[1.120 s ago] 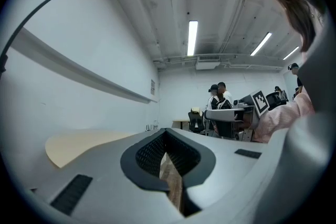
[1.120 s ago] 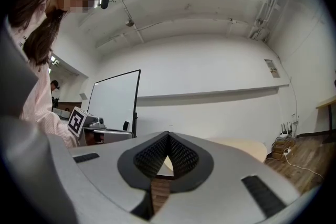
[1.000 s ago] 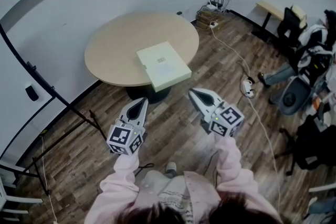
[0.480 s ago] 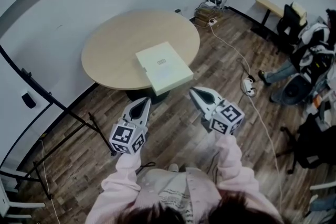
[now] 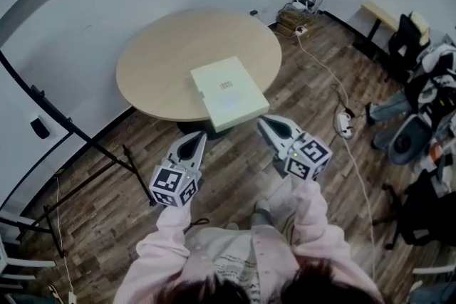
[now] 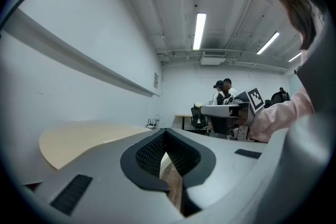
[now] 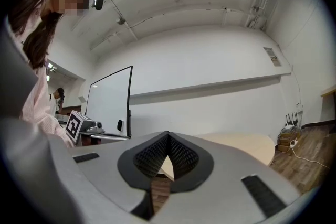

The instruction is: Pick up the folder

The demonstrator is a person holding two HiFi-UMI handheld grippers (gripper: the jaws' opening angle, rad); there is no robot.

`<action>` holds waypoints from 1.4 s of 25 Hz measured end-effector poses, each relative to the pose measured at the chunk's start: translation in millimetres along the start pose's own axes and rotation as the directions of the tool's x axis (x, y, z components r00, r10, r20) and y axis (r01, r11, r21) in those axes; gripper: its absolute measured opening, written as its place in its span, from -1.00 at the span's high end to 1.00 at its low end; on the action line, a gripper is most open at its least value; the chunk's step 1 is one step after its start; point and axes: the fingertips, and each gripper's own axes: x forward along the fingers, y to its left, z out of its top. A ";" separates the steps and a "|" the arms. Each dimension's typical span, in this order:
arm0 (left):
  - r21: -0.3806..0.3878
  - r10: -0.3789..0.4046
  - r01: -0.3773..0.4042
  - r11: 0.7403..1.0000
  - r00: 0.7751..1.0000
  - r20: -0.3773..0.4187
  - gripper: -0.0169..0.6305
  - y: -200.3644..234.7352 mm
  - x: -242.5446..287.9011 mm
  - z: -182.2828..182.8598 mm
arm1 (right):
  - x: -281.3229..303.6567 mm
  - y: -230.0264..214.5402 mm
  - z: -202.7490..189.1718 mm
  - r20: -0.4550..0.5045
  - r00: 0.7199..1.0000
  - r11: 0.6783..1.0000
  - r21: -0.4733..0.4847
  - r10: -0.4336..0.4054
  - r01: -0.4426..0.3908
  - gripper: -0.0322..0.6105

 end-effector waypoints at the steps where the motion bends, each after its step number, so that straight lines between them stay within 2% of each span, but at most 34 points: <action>1: 0.000 0.009 -0.009 1.000 1.000 -0.002 0.97 -0.3 3.6 -0.2 | 2.1 -3.8 1.4 0.001 1.000 1.000 0.000 0.012 -0.012 0.90; 6: -0.006 0.063 -0.063 0.998 0.998 0.000 0.97 2.6 23.7 0.9 | 16.1 -28.1 5.0 -0.011 0.997 0.997 -0.013 0.074 -0.074 0.90; 15: -0.072 0.153 -0.155 0.985 0.988 -0.032 0.97 15.0 57.2 -9.3 | 41.0 -68.2 -2.2 -0.067 0.981 0.984 0.015 0.180 -0.180 0.90; 26: -0.082 0.234 -0.240 0.967 0.969 -0.081 0.97 17.7 94.1 -16.4 | 58.1 -109.4 -13.5 -0.128 0.954 0.962 0.039 0.271 -0.269 0.90; 35: -0.143 0.294 -0.305 0.941 0.951 -0.096 0.97 29.7 106.0 -31.4 | 66.2 -130.7 -36.2 -0.191 0.927 0.946 0.080 0.324 -0.314 0.90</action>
